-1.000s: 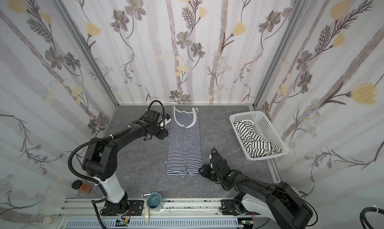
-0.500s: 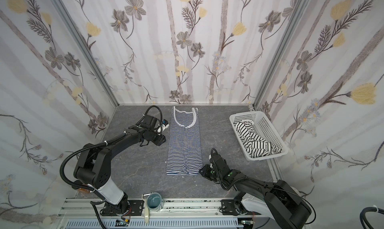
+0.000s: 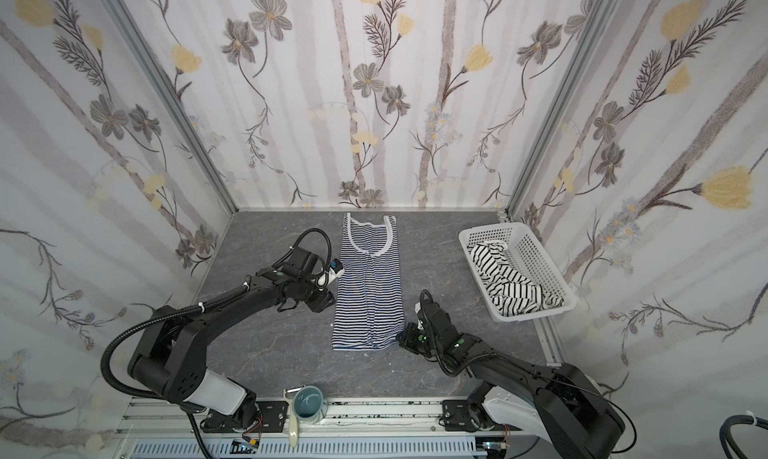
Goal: Fold and stack the tank tops
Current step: 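Grasp the near hem corners of the tank top with both grippers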
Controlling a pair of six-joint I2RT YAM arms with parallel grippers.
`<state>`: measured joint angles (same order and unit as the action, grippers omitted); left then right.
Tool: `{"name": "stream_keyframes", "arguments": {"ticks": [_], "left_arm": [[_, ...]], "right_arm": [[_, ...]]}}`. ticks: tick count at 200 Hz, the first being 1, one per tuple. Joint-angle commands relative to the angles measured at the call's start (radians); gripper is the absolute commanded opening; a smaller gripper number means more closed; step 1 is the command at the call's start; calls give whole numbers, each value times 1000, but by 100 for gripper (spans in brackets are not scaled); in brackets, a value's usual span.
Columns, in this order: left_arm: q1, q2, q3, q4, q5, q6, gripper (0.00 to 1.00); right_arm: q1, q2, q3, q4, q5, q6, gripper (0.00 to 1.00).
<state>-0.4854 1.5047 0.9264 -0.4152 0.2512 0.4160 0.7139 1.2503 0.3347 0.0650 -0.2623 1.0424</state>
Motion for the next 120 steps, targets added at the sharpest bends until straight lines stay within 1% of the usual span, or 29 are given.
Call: {"name": "stream_keyframes", "arguments": {"ticks": [1, 30, 74, 120], "left_arm": [[-34, -55, -48, -2, 66, 18, 54], [-114, -109, -123, -19, 83, 55, 54], [-239, -98, -188, -20, 55, 88, 54], [-280, -81, -197, -20, 50, 104, 54]], "right_arm": [[0, -2, 38, -28, 9, -16, 0], [-1, 32, 96, -49, 7, -40, 0], [-1, 135, 189, -45, -19, -80, 0], [-7, 184, 244, -41, -16, -88, 0]]}}
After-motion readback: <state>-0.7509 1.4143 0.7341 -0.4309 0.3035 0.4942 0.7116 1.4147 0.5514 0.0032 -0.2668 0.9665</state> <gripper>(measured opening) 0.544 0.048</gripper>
